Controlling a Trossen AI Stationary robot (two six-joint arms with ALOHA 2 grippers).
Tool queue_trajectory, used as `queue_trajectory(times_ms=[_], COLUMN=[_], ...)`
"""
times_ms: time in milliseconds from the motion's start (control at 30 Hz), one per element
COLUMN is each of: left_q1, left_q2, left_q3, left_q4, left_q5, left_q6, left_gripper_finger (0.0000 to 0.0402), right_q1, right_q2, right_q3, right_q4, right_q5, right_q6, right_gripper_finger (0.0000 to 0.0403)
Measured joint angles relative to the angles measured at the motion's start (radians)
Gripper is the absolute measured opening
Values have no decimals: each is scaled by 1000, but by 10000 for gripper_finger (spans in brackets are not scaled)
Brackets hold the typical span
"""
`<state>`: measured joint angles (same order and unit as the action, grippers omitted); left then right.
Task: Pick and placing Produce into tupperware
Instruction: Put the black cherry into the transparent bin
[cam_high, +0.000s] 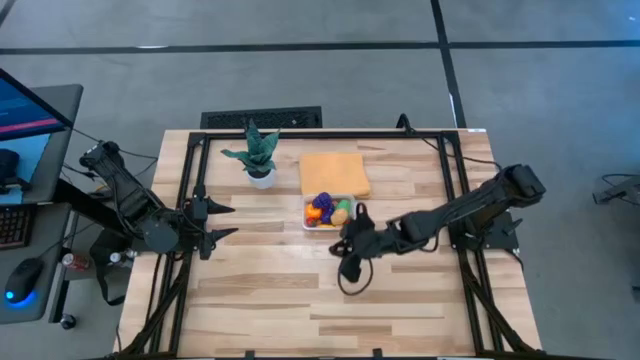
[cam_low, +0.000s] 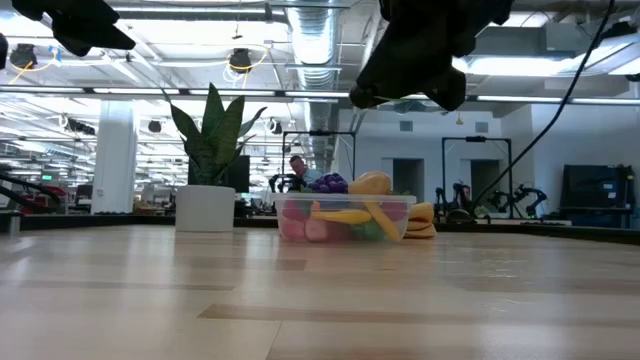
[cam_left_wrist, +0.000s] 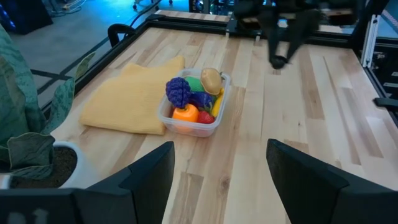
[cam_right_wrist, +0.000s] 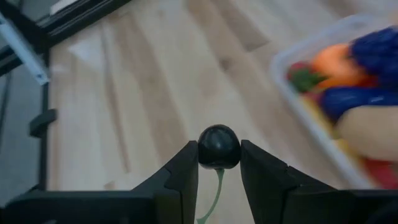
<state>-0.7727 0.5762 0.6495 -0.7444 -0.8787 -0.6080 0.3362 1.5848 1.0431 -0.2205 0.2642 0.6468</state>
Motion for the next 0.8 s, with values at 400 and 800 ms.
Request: queue_trajectory(times_ms=[400, 800], left_q1=[0, 0], left_q2=[0, 0], left_q3=[0, 0], left_q4=[2, 2], left_q5=[0, 0], left_q6=[-29, -52], left_gripper_finger=[246, 246], right_q1=[-188, -328], right_q2=[-88, -85], right_q3=[0, 0], right_q4=[-156, -217], right_q5=[-7, -32], right_q6=[-172, -265], right_gripper_finger=[102, 102])
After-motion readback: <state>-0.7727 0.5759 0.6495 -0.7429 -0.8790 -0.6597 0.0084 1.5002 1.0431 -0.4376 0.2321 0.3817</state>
